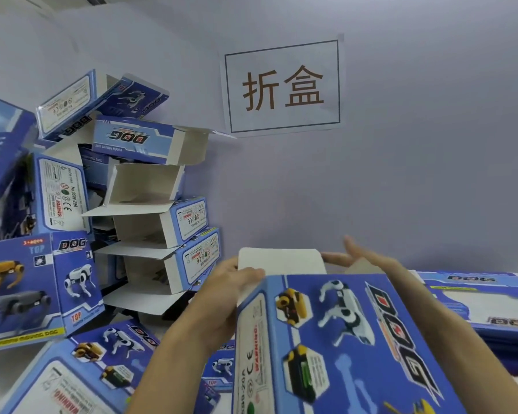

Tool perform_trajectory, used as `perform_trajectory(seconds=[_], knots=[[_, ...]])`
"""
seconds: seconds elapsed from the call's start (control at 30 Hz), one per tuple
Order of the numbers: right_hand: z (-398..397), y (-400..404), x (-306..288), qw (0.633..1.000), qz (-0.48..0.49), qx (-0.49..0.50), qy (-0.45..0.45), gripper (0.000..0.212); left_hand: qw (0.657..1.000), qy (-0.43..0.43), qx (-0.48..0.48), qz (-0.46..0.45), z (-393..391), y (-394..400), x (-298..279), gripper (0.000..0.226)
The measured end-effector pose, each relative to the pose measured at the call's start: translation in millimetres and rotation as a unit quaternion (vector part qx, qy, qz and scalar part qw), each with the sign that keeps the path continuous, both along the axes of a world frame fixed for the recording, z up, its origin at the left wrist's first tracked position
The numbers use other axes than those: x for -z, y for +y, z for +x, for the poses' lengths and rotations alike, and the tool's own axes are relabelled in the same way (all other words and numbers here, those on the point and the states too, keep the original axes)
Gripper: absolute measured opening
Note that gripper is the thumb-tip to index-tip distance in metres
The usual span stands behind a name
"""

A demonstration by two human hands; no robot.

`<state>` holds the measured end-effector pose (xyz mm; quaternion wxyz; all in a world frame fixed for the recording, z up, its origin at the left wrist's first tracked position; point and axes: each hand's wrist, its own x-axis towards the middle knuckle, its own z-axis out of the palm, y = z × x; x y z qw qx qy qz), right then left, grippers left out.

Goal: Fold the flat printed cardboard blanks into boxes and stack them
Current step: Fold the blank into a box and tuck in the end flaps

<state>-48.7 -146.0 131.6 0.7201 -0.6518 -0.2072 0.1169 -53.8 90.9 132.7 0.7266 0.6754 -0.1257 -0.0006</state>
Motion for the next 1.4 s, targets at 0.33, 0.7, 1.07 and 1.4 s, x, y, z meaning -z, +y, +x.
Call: perform_trajectory(seconds=[0.33, 0.7, 1.07, 1.4], knots=[[16, 9, 8, 0.985, -0.061, 0.117, -0.112, 0.032, 0.999, -0.011, 0.019, -0.036, 2, -16, 8, 0.013], [11, 12, 5, 0.985, 0.0, 0.107, -0.137, 0.033, 0.996, -0.061, -0.005, -0.058, 1, -12, 4, 0.029], [13, 14, 3, 0.983, 0.023, 0.119, -0.135, 0.031, 0.993, -0.107, -0.007, -0.057, 3, -11, 5, 0.015], [11, 21, 5, 0.986, 0.018, 0.104, -0.133, 0.024, 0.991, -0.115, -0.061, -0.032, 2, -13, 6, 0.015]])
